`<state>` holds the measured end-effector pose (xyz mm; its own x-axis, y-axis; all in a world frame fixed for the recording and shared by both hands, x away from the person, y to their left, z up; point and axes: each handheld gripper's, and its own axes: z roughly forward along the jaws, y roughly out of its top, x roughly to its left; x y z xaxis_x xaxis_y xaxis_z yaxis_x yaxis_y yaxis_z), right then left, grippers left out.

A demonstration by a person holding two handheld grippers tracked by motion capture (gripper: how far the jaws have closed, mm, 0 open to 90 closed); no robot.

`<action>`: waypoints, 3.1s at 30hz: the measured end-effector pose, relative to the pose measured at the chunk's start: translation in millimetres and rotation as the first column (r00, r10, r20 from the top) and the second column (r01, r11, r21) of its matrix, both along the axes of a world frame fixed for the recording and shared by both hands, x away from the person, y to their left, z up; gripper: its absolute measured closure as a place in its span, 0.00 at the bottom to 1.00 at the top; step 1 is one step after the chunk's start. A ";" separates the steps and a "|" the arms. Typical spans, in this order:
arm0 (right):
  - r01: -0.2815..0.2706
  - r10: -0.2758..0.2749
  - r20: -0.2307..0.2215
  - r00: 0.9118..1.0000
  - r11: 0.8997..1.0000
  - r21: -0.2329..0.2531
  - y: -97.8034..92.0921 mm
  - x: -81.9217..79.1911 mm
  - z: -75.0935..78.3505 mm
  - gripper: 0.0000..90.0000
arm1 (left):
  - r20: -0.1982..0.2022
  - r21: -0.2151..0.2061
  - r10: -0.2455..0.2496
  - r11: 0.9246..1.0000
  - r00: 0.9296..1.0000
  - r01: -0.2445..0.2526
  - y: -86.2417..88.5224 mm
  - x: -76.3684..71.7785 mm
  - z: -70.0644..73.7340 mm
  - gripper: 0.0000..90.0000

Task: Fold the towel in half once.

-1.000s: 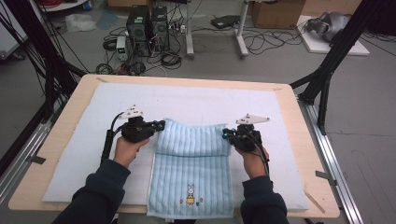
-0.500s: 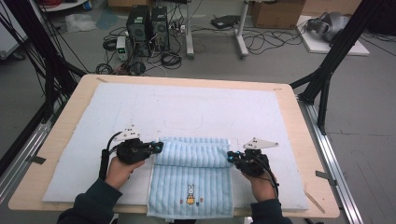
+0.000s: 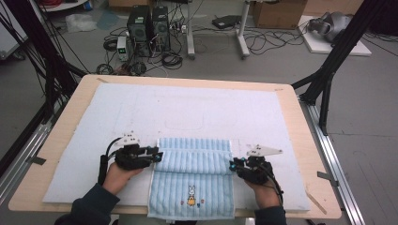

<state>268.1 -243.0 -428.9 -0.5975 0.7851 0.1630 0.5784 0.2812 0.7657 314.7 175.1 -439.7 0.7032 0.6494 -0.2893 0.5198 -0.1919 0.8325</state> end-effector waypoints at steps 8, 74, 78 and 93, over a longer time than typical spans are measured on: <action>0.118 -0.118 0.037 0.992 0.993 -0.001 -2.9 45.2 6.2 0.73 | -0.056 0.018 0.092 0.996 0.994 -0.091 0.1 37.6 -1.4 0.63; 0.163 -0.162 0.069 0.984 0.987 -0.008 21.1 73.7 -6.8 0.93 | -0.055 -0.031 0.230 0.972 0.972 -0.232 -5.3 55.9 -11.9 0.99; 0.169 -0.168 0.088 0.982 0.986 0.000 19.9 74.0 -5.7 0.98 | -0.087 -0.096 0.259 0.959 0.962 -0.267 0.0 60.1 -12.6 0.99; 0.148 -0.148 0.029 0.989 0.989 -0.011 20.8 79.5 -12.3 0.98 | -0.112 -0.132 0.300 0.940 0.947 -0.313 2.1 65.4 -16.5 0.99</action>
<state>347.7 -222.3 -441.2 -0.4789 0.8671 0.1370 0.5929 0.2044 0.7789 380.1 177.2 -456.2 0.4435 0.7753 -0.4497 0.6074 0.1089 0.7869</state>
